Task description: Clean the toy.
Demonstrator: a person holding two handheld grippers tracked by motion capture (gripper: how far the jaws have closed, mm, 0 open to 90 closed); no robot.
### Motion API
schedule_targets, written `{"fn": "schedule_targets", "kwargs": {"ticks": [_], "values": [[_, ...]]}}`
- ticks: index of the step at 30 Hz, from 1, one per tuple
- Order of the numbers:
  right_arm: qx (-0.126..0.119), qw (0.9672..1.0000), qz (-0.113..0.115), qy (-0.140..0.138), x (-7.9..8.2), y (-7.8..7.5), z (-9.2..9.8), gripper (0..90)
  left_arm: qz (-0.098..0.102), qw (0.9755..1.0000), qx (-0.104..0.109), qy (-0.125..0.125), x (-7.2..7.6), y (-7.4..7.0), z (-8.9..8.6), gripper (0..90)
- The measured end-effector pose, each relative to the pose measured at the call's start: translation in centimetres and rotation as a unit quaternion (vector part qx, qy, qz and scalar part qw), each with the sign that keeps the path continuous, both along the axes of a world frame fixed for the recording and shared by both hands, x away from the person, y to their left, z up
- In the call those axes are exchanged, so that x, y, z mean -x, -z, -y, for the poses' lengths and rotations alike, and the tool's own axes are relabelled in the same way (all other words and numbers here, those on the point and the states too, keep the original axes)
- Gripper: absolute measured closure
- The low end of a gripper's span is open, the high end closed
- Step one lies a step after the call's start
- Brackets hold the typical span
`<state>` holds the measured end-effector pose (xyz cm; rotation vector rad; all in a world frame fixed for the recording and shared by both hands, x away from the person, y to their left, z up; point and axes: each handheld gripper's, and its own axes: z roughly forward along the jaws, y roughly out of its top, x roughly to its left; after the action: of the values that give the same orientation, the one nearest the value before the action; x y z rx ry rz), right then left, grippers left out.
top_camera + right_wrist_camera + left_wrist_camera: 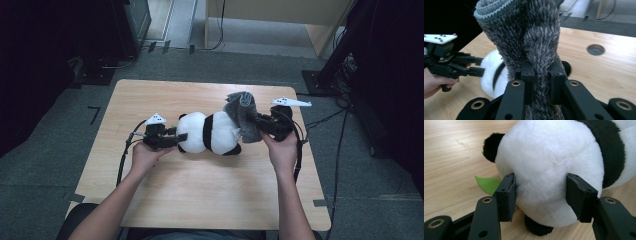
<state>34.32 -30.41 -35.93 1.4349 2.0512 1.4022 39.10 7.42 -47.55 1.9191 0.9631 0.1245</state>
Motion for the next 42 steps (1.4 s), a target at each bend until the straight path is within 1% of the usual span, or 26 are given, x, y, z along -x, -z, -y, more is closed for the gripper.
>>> {"fn": "schedule_targets", "kwargs": {"ticks": [3,5,8,9,11,14,18,21,27,29,33,35,36,38,42], "values": [[0.002,0.9999,-0.007,-0.014,-0.5,0.6,-1.1,78.7,0.0,1.0,0.002,0.0,0.0,0.0,0.0,44.9],[0.003,0.9995,-0.022,-0.022,-1.1,1.6,-1.7,78.7,0.0,1.0,0.003,0.0,0.0,0.0,0.0,44.9],[0.009,0.9989,-0.038,-0.026,-1.6,2.8,-2.1,78.7,-0.002,1.0,0.005,0.0,-0.1,0.1,0.0,44.9],[0.008,0.9988,-0.042,-0.026,-1.8,3.1,-2.3,78.6,-0.003,1.0,0.006,0.0,-0.1,0.1,0.0,44.9],[0.004,0.9987,-0.043,-0.025,-1.9,3.6,-2.3,78.6,-0.003,1.0,0.007,0.0,-0.1,0.1,0.0,44.8],[0.007,0.9988,-0.043,-0.023,-2.0,3.8,-2.1,78.5,-0.003,0.9999,0.01,0.0,-0.1,0.1,0.0,44.8],[0.003,0.9987,-0.046,-0.02,-2.2,4.3,-1.7,78.5,-0.002,0.9999,0.013,0.001,-0.1,0.1,0.0,44.8],[0.004,0.9986,-0.052,-0.011,-2.4,4.8,-1.2,78.6,-0.004,0.9998,0.017,0.001,-0.2,0.1,0.0,44.8],[-0.004,0.9977,-0.067,0.002,-2.7,5.8,-0.3,78.7,-0.005,0.9998,0.02,0.0,-0.2,0.1,0.0,44.8],[-0.004,0.9976,-0.069,0.004,-2.8,6.1,-0.1,78.7,-0.005,0.9998,0.021,0.0,-0.3,0.1,-0.1,44.8],[-0.008,0.9965,-0.083,0.01,-3.1,6.9,0.3,78.9,-0.005,0.9997,0.022,0.0,-0.3,0.1,0.0,44.7],[-0.015,0.9957,-0.09,0.014,-3.2,7.4,0.4,79.1,-0.008,0.9998,0.017,0.004,-0.5,0.0,0.0,44.7],[-0.014,0.9955,-0.092,0.016,-3.2,7.6,0.4,79.2,-0.011,0.9998,0.017,0.004,-0.6,-0.1,0.0,44.7],[-0.012,0.9948,-0.099,0.02,-3.3,8.1,0.4,79.3,-0.014,0.9997,0.018,0.006,-0.7,-0.1,0.0,44.7],[-0.021,0.9931,-0.113,0.026,-3.6,9.2,0.4,79.5,-0.018,0.9996,0.021,0.009,-1.0,-0.1,-0.1,44.3]]}}
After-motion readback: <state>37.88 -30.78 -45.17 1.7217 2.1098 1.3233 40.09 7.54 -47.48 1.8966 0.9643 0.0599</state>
